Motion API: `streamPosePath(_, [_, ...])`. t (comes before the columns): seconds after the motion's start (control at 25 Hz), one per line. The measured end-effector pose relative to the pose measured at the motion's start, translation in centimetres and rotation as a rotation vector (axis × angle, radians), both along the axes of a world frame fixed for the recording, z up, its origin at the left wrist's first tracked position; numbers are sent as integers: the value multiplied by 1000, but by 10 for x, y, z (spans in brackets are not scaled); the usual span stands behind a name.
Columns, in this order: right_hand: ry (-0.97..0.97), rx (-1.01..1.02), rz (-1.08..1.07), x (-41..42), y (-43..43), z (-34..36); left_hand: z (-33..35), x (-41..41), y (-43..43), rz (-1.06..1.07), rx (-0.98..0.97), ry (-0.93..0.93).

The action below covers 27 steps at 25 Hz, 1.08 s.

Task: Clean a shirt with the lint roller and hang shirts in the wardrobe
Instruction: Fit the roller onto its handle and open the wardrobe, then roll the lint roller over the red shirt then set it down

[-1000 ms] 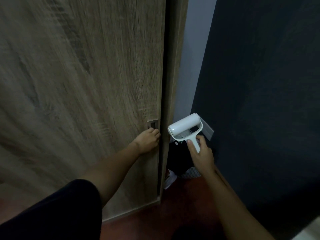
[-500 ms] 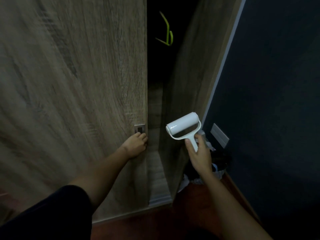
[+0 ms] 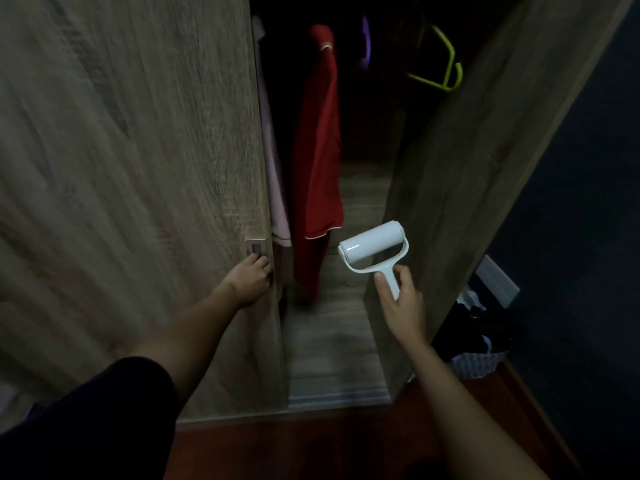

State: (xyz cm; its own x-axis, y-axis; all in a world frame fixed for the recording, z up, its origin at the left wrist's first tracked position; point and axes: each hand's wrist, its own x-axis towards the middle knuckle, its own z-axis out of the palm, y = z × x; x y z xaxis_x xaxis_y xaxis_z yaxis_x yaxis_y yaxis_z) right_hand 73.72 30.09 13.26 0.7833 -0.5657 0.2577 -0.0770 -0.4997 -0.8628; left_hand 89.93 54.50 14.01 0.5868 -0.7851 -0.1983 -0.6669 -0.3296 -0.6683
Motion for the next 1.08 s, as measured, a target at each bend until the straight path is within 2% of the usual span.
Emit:
streamPosePath(0.08, [2, -3, 10, 4, 13, 0, 5, 3, 22, 42, 19, -35])
streamPosePath(0.2, [-6, 2, 27, 11, 33, 1, -9, 23, 57, 1, -74, -30])
streamPosePath(0.28, [-9, 1, 33, 16, 44, 2, -1, 15, 74, 86, -73, -87])
streamPosePath(0.36, [-15, -5, 42, 21, 54, 3, 2, 12, 83, 101, -25, -41])
streamPosePath(0.4, [-18, -9, 45, 23, 58, 5, 2, 13, 84, 164, -47, 39])
streamPosePath(0.44, [-19, -11, 43, 25, 60, 7, 3, 12, 81, 171, -125, 67])
streamPosePath(0.52, [-32, 5, 23, 27, 65, 11, 14, 7, 67, 42, -284, -9])
streamPosePath(0.6, [-62, 32, -17, 28, 63, 14, 25, 15, 40, -82, -541, -57])
streamPosePath(0.72, [-96, 49, -97, 27, 52, 18, 58, 12, -15, -67, -978, 34])
streamPosePath(0.84, [-114, 63, -167, 22, 32, 23, 90, 13, -68, 126, -1436, 261])
streamPosePath(1.0, [-142, 52, -214, 12, 2, 29, 109, 21, -107, 371, -1687, 392])
streamPosePath(1.08, [-165, 70, -211, 10, -9, 29, 107, 26, -117, 395, -1747, 470])
